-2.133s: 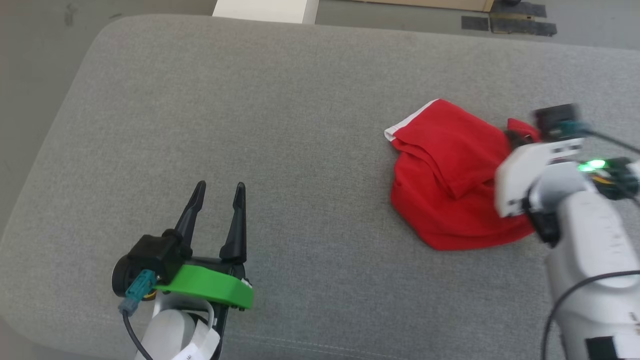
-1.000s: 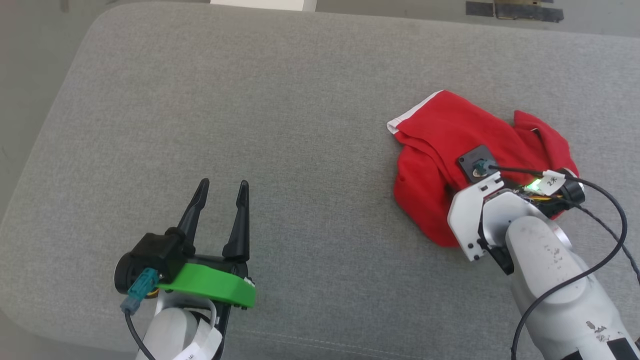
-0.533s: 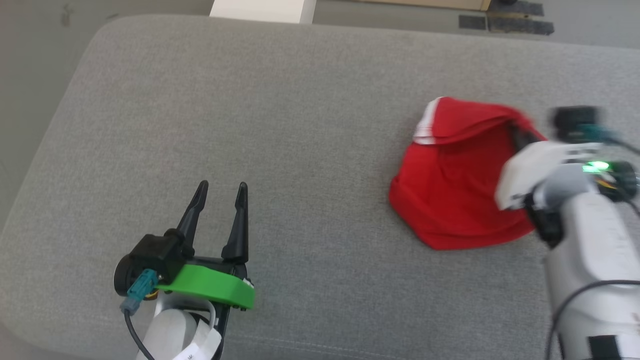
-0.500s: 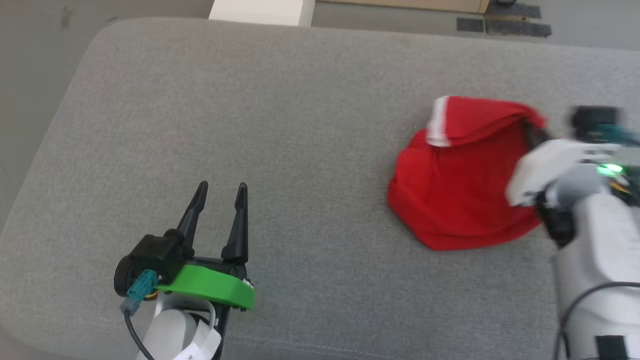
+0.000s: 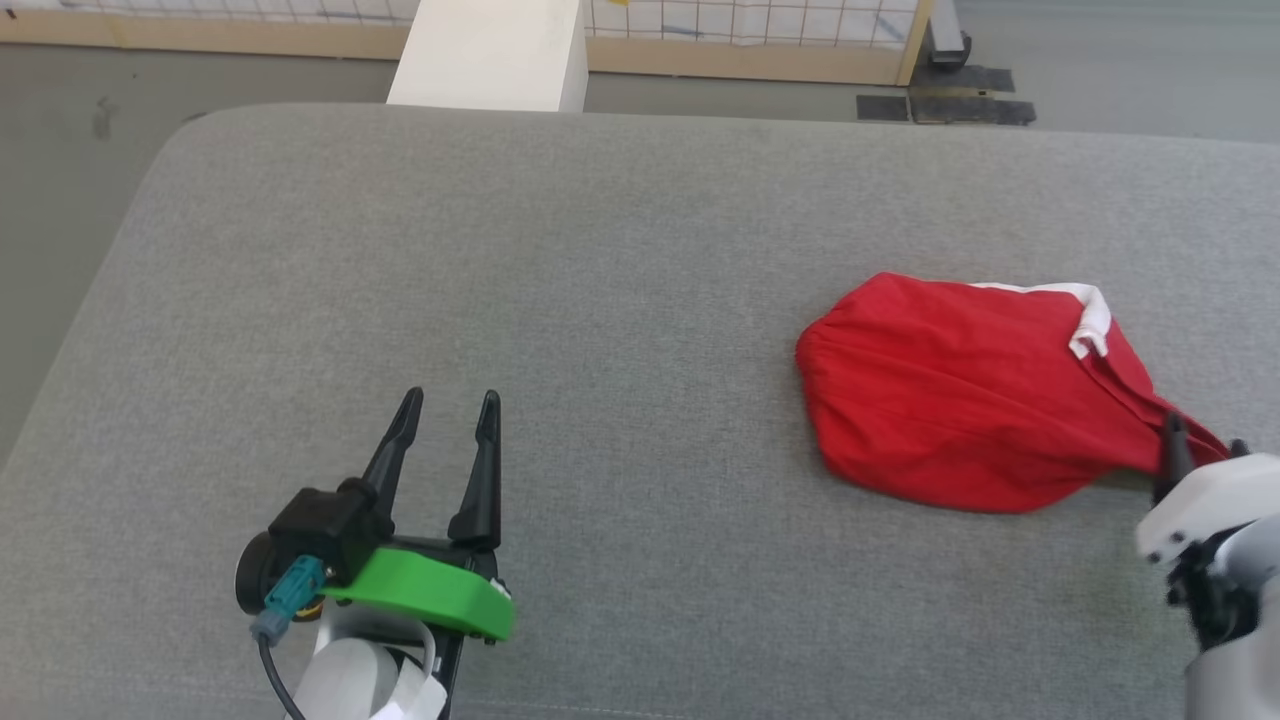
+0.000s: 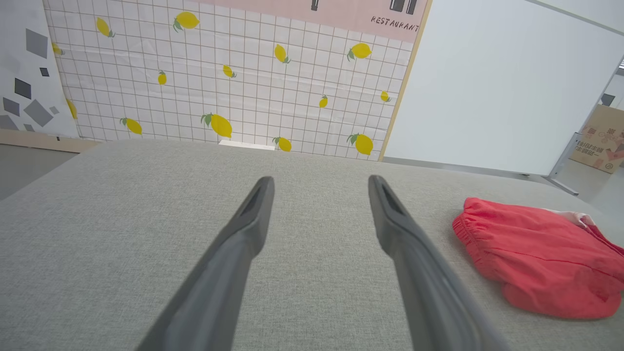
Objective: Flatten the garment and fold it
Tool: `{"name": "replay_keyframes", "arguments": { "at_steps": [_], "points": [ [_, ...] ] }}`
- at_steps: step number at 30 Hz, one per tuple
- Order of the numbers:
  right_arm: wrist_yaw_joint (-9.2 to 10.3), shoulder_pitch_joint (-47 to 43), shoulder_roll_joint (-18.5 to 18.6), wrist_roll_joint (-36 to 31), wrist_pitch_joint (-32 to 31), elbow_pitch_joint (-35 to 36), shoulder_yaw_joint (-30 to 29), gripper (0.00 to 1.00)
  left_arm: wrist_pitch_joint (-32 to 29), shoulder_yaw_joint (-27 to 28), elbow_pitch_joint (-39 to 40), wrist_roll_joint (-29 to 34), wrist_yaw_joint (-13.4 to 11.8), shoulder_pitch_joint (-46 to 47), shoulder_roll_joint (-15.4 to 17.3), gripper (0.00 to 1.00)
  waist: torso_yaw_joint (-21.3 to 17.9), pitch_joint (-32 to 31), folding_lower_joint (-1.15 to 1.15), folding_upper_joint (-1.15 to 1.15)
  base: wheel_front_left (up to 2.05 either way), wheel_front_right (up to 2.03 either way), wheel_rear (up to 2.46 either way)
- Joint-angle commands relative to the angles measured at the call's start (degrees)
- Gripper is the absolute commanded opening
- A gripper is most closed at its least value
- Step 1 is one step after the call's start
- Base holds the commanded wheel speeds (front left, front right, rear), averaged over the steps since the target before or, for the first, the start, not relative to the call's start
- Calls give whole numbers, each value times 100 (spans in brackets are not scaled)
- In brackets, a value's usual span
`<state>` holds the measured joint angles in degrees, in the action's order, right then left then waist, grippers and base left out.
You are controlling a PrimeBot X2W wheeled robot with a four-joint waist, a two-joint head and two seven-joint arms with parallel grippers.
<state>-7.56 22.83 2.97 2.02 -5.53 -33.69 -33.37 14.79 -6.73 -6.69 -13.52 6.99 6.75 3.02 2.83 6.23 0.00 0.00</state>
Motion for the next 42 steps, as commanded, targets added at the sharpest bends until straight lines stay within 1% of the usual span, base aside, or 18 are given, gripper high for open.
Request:
{"name": "replay_keyframes", "arguments": {
  "at_steps": [1,4,8,12,14,16,21,23,28,32,34,39,40,41,42],
  "points": [
    [8,-228,-8,150,188,127,255,100,21,-13,-9,-17,-1,-79,-14,100,-54,-43,0,0,0,0,0],
    [8,-790,-9,404,789,682,990,100,21,-84,-23,-88,1,-98,-14,100,-159,-80,0,0,0,0,0],
    [8,-1448,-9,507,1501,1454,1717,100,21,-358,-95,-246,-4,-21,-14,100,-364,-85,0,0,0,0,0],
    [8,-1791,-9,606,1796,2059,2247,100,21,-904,-338,-545,-52,313,-14,100,-656,12,0,0,0,0,0],
    [8,-1871,-9,612,1861,2275,2390,100,-14,-1269,-589,-757,-75,628,-14,100,-791,90,0,0,0,0,0],
    [8,-1895,-9,616,1896,2409,2494,100,-123,-1582,-880,-970,-176,1002,-14,100,-959,179,0,0,0,0,0],
    [8,-1855,-9,720,1938,2511,2695,100,-665,-2229,-1848,-1368,-584,2081,-14,100,-1371,440,0,0,0,0,0],
    [8,-1813,-9,767,1951,2517,2803,100,-861,-2375,-2234,-1525,-746,2467,-14,100,-1541,547,0,0,0,0,0],
    [8,-1783,-9,904,1986,2508,2958,100,-1350,-2679,-3058,-1895,-1044,3201,-14,100,-1817,720,0,0,0,0,0],
    [8,-1762,-9,977,2013,2489,3008,100,-2092,-2960,-3664,-2196,-1301,3593,-14,100,-1917,795,0,0,0,0,0],
    [8,-1744,-9,1018,2023,2487,3025,100,-2442,-3101,-3855,-2360,-1342,3746,-14,100,-1933,829,0,0,0,0,0],
    [8,-1655,-9,1081,2041,2455,3080,100,-3277,-3555,-4078,-2837,-1232,3922,-14,100,-1900,876,0,0,0,0,0],
    [8,-1641,-9,1088,2043,2443,3086,100,-3394,-3634,-4101,-2900,-1201,3928,-14,78,-1884,875,0,0,0,0,0],
    [8,-1627,-9,1100,2045,2435,3096,100,-3455,-3701,-4111,-2969,-1177,3937,-14,31,-1857,874,0,0,0,0,0],
    [8,-1621,-9,1121,2047,2435,3095,100,-3428,-3727,-4104,-3018,-1164,3943,-14,0,-1825,874,0,0,0,0,0]
  ]
}}
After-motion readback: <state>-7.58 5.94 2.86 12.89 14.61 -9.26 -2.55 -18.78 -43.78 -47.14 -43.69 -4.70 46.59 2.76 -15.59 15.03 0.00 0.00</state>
